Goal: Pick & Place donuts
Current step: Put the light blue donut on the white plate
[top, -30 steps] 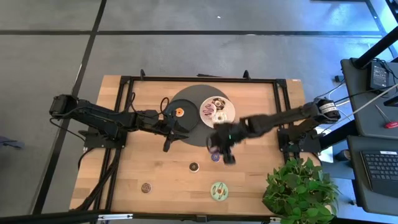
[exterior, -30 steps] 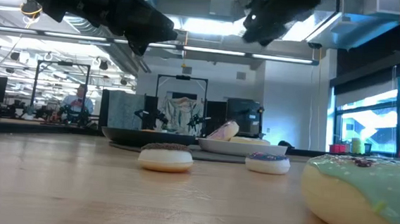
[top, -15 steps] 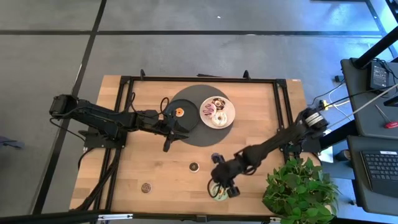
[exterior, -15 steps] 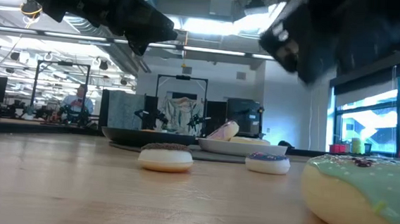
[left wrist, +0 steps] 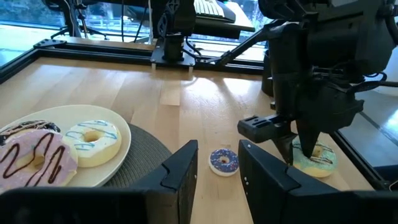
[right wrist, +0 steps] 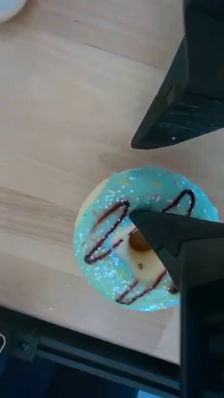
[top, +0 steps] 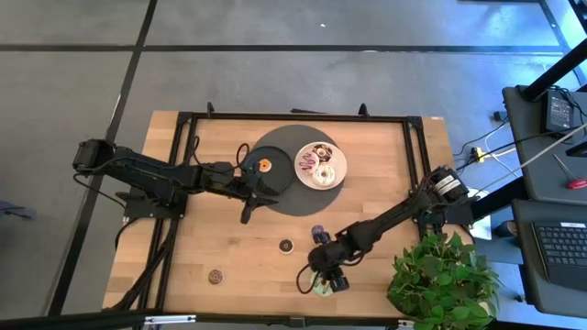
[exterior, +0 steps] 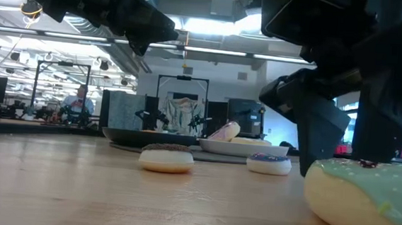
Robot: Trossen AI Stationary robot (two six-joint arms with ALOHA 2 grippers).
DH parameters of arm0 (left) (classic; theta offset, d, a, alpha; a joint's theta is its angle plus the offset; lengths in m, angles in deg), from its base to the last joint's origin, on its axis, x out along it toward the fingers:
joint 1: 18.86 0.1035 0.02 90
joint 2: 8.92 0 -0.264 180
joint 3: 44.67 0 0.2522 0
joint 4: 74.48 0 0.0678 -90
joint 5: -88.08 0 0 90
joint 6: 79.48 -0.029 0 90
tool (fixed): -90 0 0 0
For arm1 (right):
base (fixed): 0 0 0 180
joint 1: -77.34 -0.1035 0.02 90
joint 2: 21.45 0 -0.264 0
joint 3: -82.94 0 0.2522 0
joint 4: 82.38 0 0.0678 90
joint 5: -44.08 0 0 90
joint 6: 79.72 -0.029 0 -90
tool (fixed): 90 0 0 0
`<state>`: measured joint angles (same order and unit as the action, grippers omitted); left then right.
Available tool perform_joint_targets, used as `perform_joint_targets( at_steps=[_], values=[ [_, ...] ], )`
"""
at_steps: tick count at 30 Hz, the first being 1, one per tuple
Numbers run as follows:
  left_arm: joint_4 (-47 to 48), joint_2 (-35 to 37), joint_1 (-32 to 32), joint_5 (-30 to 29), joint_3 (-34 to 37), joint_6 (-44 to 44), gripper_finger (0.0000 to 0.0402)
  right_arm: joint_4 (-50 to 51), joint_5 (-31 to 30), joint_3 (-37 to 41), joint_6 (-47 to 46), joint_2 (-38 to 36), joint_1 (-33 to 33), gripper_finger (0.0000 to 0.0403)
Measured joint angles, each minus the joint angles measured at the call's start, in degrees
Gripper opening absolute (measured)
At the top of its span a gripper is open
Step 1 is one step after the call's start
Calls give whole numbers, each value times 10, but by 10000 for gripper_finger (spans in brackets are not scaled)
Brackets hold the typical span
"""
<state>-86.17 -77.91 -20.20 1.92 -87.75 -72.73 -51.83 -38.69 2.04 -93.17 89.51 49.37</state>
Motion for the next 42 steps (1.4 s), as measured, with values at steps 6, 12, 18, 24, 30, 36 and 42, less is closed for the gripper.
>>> perform_joint_targets(
  at_steps=[6,12,18,24,30,36,42],
  values=[
    [0,0,0,0,0,0,115,3,3,0,-31,0,0,179],
    [0,0,0,0,-1,0,112,7,4,0,-43,0,-1,168],
    [0,0,0,0,-1,0,111,13,18,-1,-60,-1,0,109],
    [0,0,0,0,-1,0,110,18,61,-1,-73,-1,12,29],
    [5,0,0,2,-1,1,112,65,66,0,-91,-51,28,18],
    [5,0,0,2,-1,0,115,147,0,0,-22,-163,63,9],
    [8,0,0,1,-1,0,112,240,-193,0,42,-255,155,9]
  ],
)
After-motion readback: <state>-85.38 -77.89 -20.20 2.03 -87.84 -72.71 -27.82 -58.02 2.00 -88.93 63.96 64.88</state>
